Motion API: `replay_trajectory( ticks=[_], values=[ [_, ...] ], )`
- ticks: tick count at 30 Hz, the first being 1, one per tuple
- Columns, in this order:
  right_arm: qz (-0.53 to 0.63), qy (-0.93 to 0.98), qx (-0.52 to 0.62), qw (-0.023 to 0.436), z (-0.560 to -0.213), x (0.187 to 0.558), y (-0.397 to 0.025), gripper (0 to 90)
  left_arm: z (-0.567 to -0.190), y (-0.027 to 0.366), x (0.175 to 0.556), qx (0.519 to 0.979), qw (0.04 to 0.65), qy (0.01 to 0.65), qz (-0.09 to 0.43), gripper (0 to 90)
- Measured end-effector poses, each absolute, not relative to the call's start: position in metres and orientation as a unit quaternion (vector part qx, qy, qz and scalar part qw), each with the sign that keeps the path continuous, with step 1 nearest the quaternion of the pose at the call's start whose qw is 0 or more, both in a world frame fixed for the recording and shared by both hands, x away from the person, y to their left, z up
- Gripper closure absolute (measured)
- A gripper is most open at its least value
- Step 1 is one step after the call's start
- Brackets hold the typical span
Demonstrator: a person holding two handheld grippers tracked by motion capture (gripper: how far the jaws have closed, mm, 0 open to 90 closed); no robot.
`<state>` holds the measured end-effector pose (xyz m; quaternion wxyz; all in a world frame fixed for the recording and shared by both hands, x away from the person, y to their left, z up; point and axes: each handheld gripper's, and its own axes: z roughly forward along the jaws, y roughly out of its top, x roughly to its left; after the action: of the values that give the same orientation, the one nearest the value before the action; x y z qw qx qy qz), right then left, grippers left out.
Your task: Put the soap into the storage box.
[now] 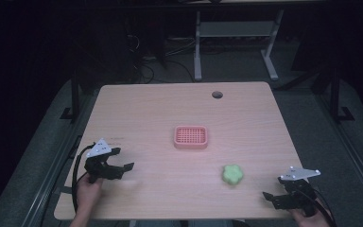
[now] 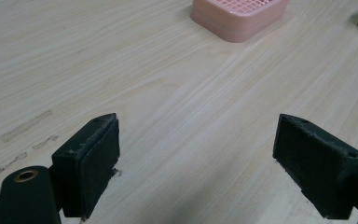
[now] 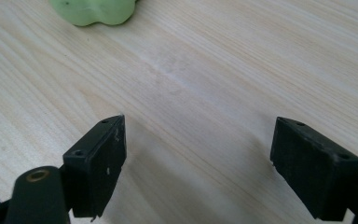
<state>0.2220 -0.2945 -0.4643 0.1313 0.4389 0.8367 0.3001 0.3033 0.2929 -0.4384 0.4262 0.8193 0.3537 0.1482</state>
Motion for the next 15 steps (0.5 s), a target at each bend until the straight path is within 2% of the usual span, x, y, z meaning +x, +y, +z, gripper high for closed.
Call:
replay_trajectory(
  ticks=[11, 15],
  values=[
    [0.314, 0.838, 0.43, 0.122, -0.461, 0.222, -0.285, 16.8, -0.438, 0.293, 0.303, 0.82, 0.428, 0.351, 0.146, 14.4],
    [0.315, 0.84, 0.421, 0.134, -0.459, 0.221, -0.28, 16.4, -0.438, 0.292, 0.303, 0.82, 0.427, 0.351, 0.148, 14.4]
  ],
)
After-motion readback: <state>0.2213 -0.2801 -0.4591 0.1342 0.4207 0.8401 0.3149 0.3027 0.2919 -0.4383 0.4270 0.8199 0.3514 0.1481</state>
